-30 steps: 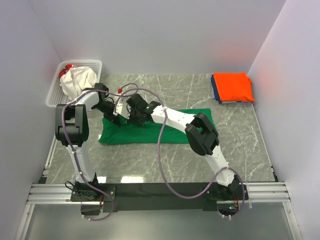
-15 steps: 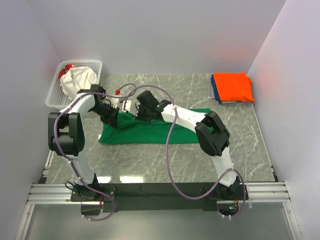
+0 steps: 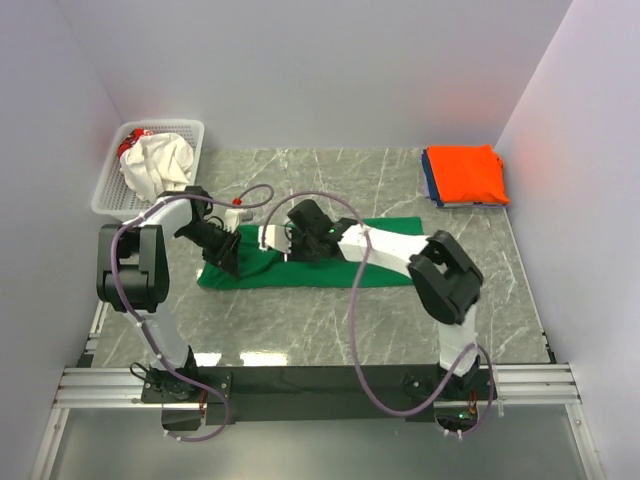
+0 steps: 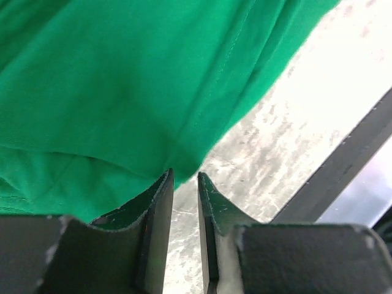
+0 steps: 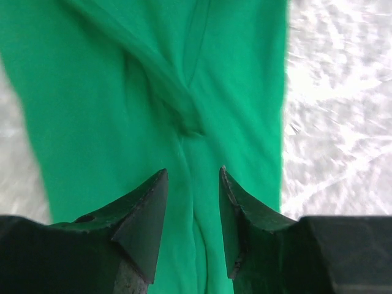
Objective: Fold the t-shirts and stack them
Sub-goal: Fold the tshirt
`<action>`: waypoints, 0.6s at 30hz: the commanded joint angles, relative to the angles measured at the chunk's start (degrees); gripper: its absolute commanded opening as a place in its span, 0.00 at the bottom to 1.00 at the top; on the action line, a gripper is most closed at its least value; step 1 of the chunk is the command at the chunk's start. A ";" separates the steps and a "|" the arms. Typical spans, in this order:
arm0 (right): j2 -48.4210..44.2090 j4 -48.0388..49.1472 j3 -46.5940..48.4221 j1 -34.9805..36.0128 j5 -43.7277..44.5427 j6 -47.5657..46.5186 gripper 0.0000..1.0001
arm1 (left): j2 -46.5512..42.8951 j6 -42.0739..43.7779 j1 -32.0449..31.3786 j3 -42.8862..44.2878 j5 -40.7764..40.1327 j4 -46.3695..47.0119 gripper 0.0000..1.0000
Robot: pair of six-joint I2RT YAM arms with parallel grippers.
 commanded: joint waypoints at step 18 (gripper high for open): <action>-19.04 -17.21 -3.11 -23.47 -15.81 23.58 0.31 | 3.75 -19.23 -7.13 5.99 7.55 16.29 0.28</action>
